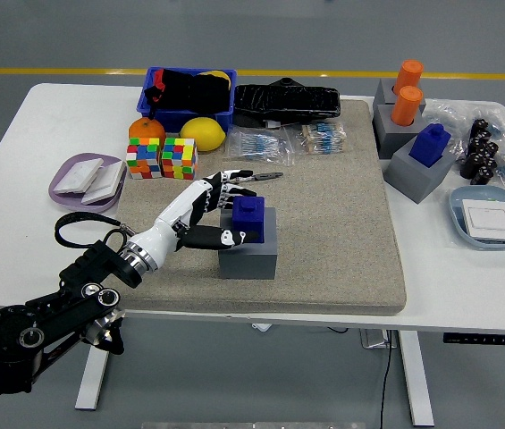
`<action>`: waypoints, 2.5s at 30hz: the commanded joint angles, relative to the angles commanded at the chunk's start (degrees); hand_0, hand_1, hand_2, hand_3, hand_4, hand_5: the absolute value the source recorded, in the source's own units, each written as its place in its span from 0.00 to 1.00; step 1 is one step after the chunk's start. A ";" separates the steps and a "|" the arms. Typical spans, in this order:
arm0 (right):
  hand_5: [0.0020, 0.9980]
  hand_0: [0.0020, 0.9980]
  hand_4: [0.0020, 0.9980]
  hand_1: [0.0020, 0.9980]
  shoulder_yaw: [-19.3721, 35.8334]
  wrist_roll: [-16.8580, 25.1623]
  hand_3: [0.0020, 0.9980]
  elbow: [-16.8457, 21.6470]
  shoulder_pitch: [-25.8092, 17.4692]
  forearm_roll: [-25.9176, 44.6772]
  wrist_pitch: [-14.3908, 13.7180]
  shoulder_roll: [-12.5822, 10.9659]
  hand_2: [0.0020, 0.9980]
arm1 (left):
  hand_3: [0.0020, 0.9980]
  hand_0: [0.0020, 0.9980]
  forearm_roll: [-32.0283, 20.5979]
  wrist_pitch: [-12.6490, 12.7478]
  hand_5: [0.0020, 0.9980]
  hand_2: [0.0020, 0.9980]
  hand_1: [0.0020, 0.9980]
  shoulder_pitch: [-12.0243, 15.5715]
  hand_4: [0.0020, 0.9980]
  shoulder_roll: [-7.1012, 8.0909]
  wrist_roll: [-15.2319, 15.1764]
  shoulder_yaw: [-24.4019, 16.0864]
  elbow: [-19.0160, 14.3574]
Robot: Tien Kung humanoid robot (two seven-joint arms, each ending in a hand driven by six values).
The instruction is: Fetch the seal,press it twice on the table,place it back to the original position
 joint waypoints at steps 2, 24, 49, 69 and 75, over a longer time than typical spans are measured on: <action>0.47 0.80 0.84 0.70 0.09 0.00 0.66 -0.04 -0.02 -0.03 -0.05 0.03 0.67 | 0.83 0.63 0.01 0.12 0.00 0.59 0.62 -0.03 0.83 -0.06 -0.01 0.17 0.05; 0.47 0.79 0.84 0.70 0.20 0.28 0.66 0.12 0.06 0.07 -0.43 0.00 0.67 | 0.79 0.65 -1.56 3.85 0.00 0.49 0.52 -1.31 0.66 -1.16 -2.03 2.14 2.39; 0.47 0.79 0.83 0.70 0.35 0.46 0.66 0.06 0.03 0.13 -0.68 0.12 0.67 | 0.77 0.63 -1.02 3.93 0.00 0.43 0.45 -3.73 0.65 1.38 -2.31 -0.97 0.51; 0.47 0.79 0.83 0.70 0.68 0.57 0.65 0.09 -0.11 0.10 -0.53 0.42 0.67 | 0.77 0.64 -1.53 4.53 0.00 0.42 0.45 0.00 0.63 5.37 -4.05 -7.76 7.66; 0.47 0.79 0.83 0.70 0.56 0.63 0.65 0.17 -0.07 0.11 -0.51 0.43 0.67 | 0.77 0.64 -2.79 4.36 0.00 0.42 0.45 1.62 0.63 3.91 -4.93 -8.03 10.71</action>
